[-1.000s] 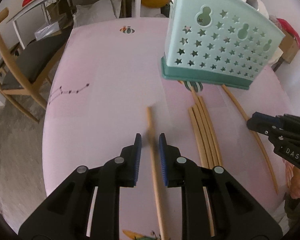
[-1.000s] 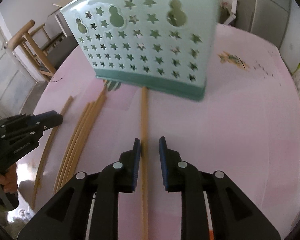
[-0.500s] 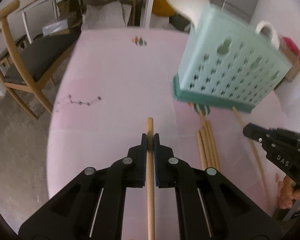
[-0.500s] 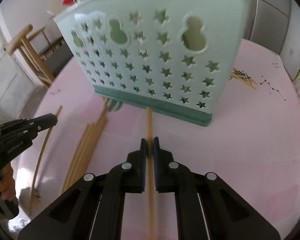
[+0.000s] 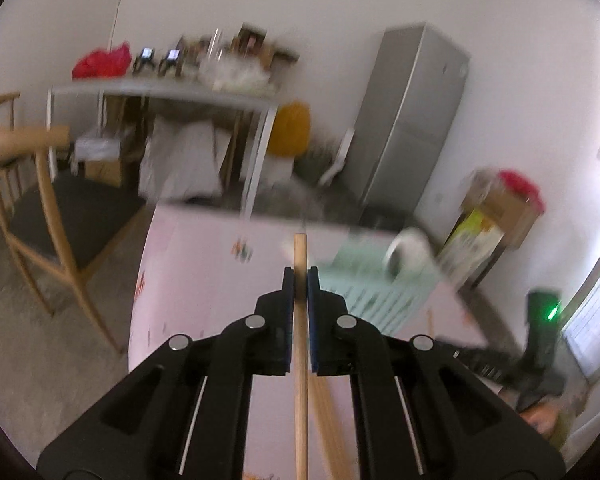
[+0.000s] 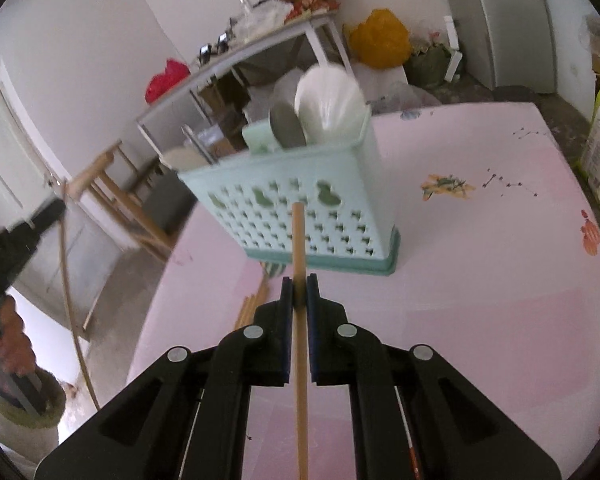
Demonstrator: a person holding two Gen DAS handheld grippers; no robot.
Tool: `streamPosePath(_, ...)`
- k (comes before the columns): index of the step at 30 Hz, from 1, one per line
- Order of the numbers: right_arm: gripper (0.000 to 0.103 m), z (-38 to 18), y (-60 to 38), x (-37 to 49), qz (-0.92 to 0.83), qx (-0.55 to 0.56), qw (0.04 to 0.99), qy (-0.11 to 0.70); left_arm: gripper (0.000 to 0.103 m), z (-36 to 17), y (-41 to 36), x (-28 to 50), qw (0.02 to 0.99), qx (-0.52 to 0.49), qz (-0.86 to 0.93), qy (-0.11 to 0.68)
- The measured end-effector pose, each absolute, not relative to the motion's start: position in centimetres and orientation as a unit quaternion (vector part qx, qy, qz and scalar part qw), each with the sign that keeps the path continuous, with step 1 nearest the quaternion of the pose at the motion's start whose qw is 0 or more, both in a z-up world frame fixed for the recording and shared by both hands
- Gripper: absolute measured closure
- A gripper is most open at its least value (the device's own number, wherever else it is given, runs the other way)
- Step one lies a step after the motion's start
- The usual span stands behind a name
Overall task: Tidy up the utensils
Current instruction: 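Lift both held chopsticks up toward the green holder, then lower the left tool's chopstick into the green holder and open the left tool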
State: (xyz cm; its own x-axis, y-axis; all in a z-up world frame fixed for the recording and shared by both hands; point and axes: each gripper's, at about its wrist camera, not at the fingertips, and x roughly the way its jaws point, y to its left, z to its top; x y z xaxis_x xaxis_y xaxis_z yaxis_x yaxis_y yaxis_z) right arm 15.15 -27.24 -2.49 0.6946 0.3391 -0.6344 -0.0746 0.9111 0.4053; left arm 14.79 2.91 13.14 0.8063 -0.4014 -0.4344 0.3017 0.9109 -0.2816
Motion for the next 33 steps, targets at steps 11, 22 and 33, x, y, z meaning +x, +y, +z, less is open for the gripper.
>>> streamPosePath(11, 0.096, -1.3, -27.8, 14.3, 0.118, 0.192, 0.908, 0.353, 0.098, 22.1, -2.4, 18.7, 0.957, -0.153, -0.232, 0.082)
streamPosePath(22, 0.096, -1.7, -28.5, 14.7, 0.115, 0.200, 0.905, 0.359, 0.098, 18.2, -10.3, 28.8, 0.962, -0.172, -0.194, 0.081)
streamPosePath(33, 0.096, -2.5, -29.5, 15.3, 0.108, 0.212, 0.899, 0.366, 0.098, 14.5, -11.1, 32.8, 0.965, -0.167, -0.171, 0.105)
